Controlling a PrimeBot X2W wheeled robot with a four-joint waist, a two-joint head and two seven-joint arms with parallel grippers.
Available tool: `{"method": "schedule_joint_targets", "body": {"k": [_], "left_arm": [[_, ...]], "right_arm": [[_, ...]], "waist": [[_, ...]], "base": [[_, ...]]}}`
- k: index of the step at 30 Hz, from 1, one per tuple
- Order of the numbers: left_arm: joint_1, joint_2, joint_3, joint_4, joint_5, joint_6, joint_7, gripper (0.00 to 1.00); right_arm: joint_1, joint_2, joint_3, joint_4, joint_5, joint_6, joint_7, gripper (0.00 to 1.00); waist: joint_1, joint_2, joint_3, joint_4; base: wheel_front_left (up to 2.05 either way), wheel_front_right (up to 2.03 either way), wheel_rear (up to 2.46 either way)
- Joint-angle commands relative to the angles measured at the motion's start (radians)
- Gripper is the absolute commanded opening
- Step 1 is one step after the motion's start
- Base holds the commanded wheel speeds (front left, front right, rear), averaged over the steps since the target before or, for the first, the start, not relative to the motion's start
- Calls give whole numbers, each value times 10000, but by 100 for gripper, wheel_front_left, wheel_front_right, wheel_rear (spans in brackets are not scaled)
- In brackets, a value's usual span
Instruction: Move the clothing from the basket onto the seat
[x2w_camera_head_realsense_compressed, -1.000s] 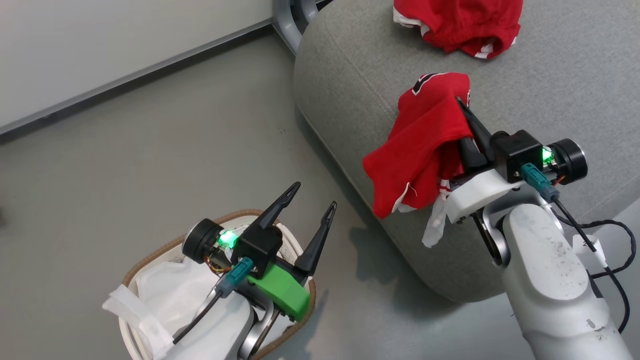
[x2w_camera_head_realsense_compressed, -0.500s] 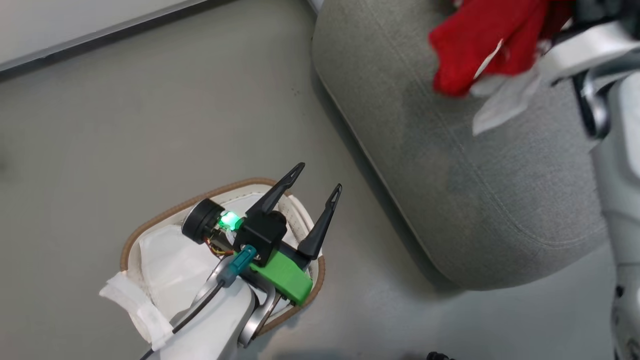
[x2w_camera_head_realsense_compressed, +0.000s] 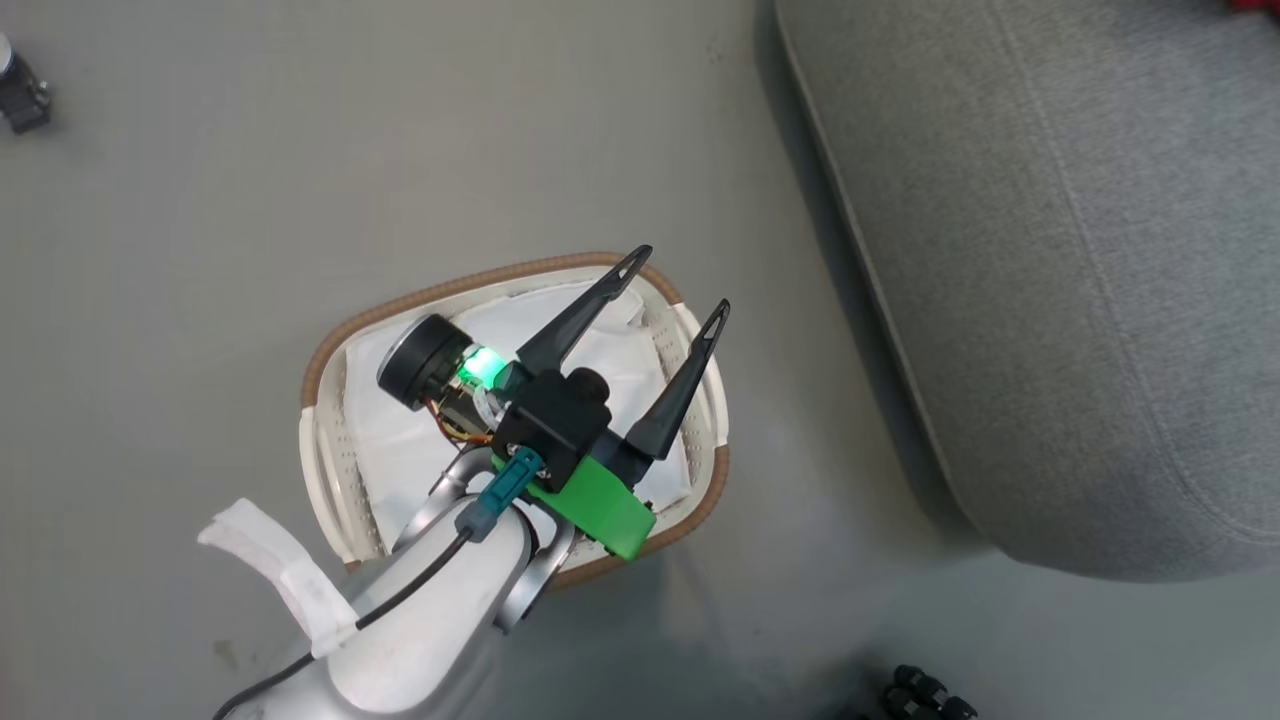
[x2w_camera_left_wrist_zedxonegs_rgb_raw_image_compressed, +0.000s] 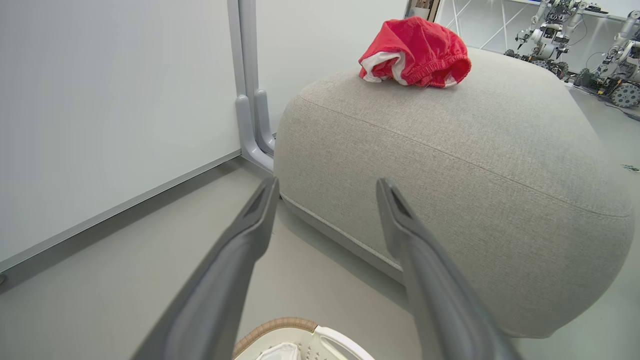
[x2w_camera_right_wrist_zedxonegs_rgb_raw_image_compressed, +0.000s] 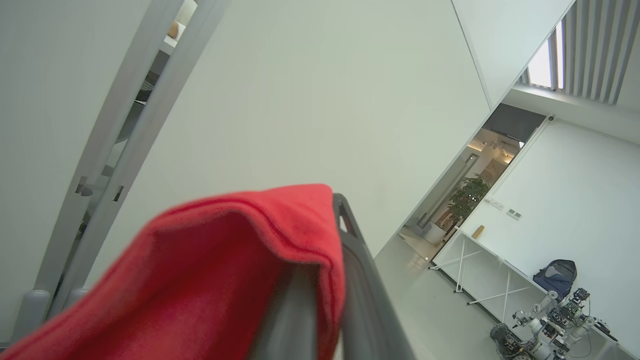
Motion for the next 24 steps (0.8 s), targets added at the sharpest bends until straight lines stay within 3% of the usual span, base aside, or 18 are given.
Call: {"method": "schedule_joint_targets", "body": {"k": [1, 7, 16, 24], "left_arm": [[-280, -17, -16, -87, 104, -28, 8, 100], [-671, 26, -46, -255, 306, 57, 59, 100], [-908, 241, -167, -449, 464, 129, 283, 100], [-832, 504, -193, -618, 473, 217, 467, 100]], "right_arm": [[-57, -180, -195, 234, 81, -14, 34, 0], [541, -426, -1404, 1308, 21, -14, -221, 0], [1606, 351, -2394, 2775, -659, -14, -874, 0], [1861, 1137, -2366, 3514, -1222, -14, -1510, 0]], "waist": [[-1, -1, 1143, 1043], [-1, -1, 1906, 1256], [-1, -1, 2507, 1006], [-1, -1, 2572, 641]], "base": [[0, 0, 0], [0, 0, 0], [0, 0, 0], [0, 0, 0]]}}
